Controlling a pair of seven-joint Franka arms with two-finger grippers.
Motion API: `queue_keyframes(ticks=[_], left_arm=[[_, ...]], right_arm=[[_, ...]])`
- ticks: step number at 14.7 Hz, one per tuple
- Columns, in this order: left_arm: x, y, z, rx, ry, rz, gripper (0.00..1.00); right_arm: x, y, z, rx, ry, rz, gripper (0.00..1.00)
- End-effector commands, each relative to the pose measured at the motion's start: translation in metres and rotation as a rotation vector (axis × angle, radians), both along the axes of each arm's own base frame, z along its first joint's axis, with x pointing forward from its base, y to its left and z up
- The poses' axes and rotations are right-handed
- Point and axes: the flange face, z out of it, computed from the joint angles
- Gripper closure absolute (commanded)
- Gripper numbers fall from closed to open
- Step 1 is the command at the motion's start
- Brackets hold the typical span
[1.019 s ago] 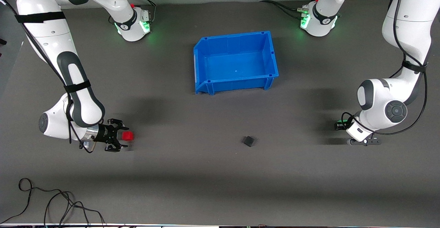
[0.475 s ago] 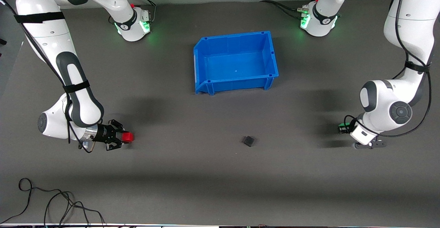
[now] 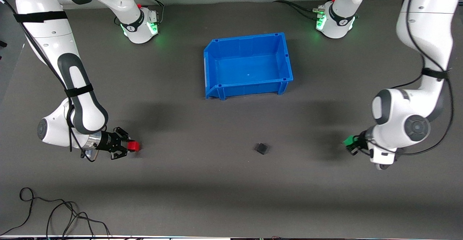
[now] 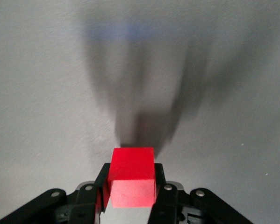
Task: Attach green and red cubes to black cube
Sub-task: 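Grasp the red cube with the right gripper while the left gripper grasps the green cube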
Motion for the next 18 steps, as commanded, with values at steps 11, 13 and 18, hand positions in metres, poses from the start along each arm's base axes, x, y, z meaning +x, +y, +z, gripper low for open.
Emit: queue_keyframes(ticks=[11, 13, 18], left_arm=[[-0.004, -0.222, -0.051, -0.061, 0.004, 0.686, 1.00], [-0.009, -0.240, -0.047, -0.056, -0.015, 0.637, 1.00], [-0.003, -0.262, -0.065, -0.034, -0.059, 0.544, 1.00]], right_arm=[[0.029, 0.190, 0.062, 0.029, 0.012, -0.125, 0.78], [0.029, 0.219, 0.065, 0.031, 0.019, -0.173, 0.78], [0.011, 0.294, 0.059, 0.028, 0.001, -0.271, 0.80]])
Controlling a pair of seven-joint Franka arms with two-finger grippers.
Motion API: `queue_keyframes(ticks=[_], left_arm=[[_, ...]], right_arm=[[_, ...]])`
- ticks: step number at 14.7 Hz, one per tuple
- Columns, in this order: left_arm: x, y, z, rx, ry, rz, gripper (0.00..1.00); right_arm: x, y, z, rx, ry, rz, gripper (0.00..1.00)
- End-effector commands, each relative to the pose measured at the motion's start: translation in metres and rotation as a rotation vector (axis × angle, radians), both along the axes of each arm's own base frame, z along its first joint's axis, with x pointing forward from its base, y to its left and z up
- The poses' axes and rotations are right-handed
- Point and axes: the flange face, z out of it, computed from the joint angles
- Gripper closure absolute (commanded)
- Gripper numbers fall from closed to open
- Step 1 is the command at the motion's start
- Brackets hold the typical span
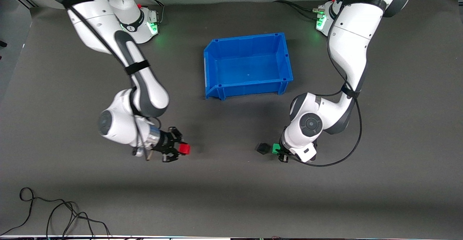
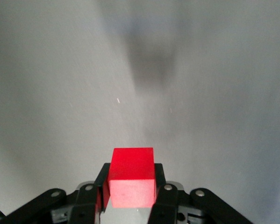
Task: Attach green and red cubes to black cube
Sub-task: 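Carry the red and green cubes toward the black cube with both grippers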
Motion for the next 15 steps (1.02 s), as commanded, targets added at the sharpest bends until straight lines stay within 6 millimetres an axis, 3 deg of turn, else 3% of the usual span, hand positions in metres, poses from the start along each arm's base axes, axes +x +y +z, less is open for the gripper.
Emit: queue_keyframes(ticks=[1, 7, 15], left_arm=[[0.009, -0.010, -0.013, 0.017, -0.022, -0.026, 1.00], [0.012, -0.014, -0.010, 0.010, -0.033, -0.035, 1.00], [0.003, -0.032, -0.016, 0.010, -0.027, -0.056, 1.00]], right_arm=[[-0.003, 0.027, -0.007, 0.003, -0.001, -0.052, 0.80], [-0.006, 0.031, -0.011, 0.006, 0.001, -0.064, 0.80], [-0.025, 0.077, -0.022, 0.001, -0.012, -0.076, 0.80]])
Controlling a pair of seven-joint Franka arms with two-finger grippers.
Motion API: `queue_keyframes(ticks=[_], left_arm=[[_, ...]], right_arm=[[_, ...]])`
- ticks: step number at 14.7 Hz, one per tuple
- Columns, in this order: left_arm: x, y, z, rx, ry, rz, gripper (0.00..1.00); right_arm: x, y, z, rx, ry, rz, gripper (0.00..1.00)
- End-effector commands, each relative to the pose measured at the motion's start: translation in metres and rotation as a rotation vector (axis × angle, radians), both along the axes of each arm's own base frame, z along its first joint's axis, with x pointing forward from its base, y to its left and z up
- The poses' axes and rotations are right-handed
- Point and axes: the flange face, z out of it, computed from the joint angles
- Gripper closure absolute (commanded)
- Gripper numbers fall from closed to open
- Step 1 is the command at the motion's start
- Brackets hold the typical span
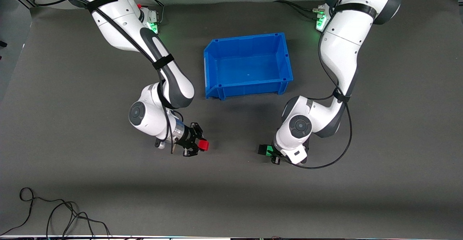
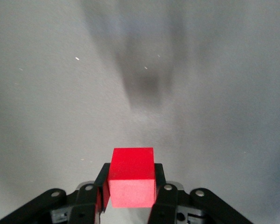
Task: Attach green and red cubes to black cube
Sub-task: 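Carry the red and green cubes toward the black cube with both grippers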
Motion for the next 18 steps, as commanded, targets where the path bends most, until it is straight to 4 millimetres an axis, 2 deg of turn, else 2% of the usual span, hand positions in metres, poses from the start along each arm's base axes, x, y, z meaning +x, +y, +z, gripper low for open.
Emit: queue_keyframes(ticks=[1, 2, 5, 8, 9, 14, 15, 18], left_arm=[[0.004, -0.006, 0.000, 0.011, -0.017, -0.010, 1.00], [0.003, -0.010, 0.002, 0.008, -0.017, -0.010, 1.00], [-0.007, -0.029, 0.006, -0.006, -0.010, -0.017, 1.00], [-0.007, -0.047, 0.023, -0.043, -0.016, 0.011, 1.00], [-0.014, -0.058, 0.024, -0.044, -0.012, 0.006, 1.00], [-0.024, -0.070, 0.031, -0.041, 0.021, 0.005, 1.00], [-0.025, -0.072, 0.032, -0.042, 0.024, 0.001, 1.00], [-0.031, -0.080, 0.030, -0.049, 0.033, -0.010, 1.00]], right_arm=[[-0.005, 0.023, -0.002, 0.008, -0.020, -0.016, 0.80], [-0.008, 0.029, -0.005, 0.005, -0.020, -0.006, 0.80], [-0.022, 0.065, -0.010, -0.011, -0.037, 0.073, 0.79], [-0.027, 0.092, -0.015, -0.053, -0.075, 0.161, 0.79], [-0.031, 0.103, -0.019, -0.062, -0.083, 0.189, 0.79], [-0.038, 0.117, -0.033, -0.094, -0.089, 0.235, 0.78], [-0.043, 0.125, -0.033, -0.083, -0.083, 0.233, 0.78], [-0.038, 0.136, -0.035, -0.073, -0.075, 0.165, 0.78]])
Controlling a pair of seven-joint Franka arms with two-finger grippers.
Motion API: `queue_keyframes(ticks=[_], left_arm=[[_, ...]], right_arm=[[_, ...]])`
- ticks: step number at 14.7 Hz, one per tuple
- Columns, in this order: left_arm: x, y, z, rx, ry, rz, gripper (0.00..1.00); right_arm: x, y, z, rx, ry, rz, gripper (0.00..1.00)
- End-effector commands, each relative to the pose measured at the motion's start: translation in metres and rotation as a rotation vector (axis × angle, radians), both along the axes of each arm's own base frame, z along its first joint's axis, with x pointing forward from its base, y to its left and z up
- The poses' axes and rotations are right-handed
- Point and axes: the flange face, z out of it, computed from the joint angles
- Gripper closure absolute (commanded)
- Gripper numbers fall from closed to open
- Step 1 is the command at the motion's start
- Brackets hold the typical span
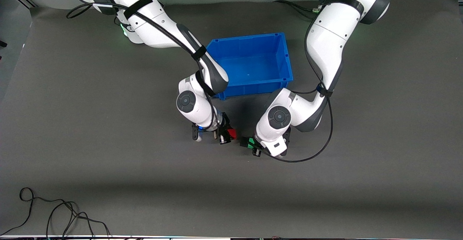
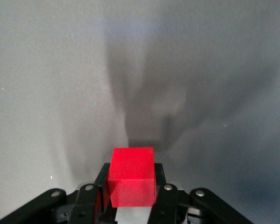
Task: Attach green and red cubes to black cube
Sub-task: 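Carry the red and green cubes toward the black cube with both grippers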
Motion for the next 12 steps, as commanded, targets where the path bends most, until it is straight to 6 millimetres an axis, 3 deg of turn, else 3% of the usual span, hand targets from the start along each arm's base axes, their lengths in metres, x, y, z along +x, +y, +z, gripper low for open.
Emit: queue_keyframes(ticks=[1, 7, 8, 9, 12], left_arm=[[-0.008, -0.014, 0.005, -0.001, 0.020, 0.005, 1.00], [-0.016, -0.018, 0.001, 0.018, 0.047, -0.011, 1.00], [-0.016, -0.018, 0.001, 0.018, 0.047, -0.011, 1.00], [-0.016, -0.018, 0.001, 0.018, 0.049, -0.009, 1.00], [-0.014, -0.017, 0.004, 0.016, 0.043, -0.014, 0.96]], right_arm=[[0.009, 0.017, 0.001, 0.014, -0.011, -0.064, 0.78], [0.011, 0.016, 0.002, 0.027, 0.008, -0.122, 0.75], [0.012, 0.015, 0.002, 0.027, 0.008, -0.125, 0.54], [0.014, 0.013, 0.003, 0.029, 0.008, -0.130, 0.01], [0.020, 0.010, 0.013, 0.033, -0.013, -0.120, 0.00]])
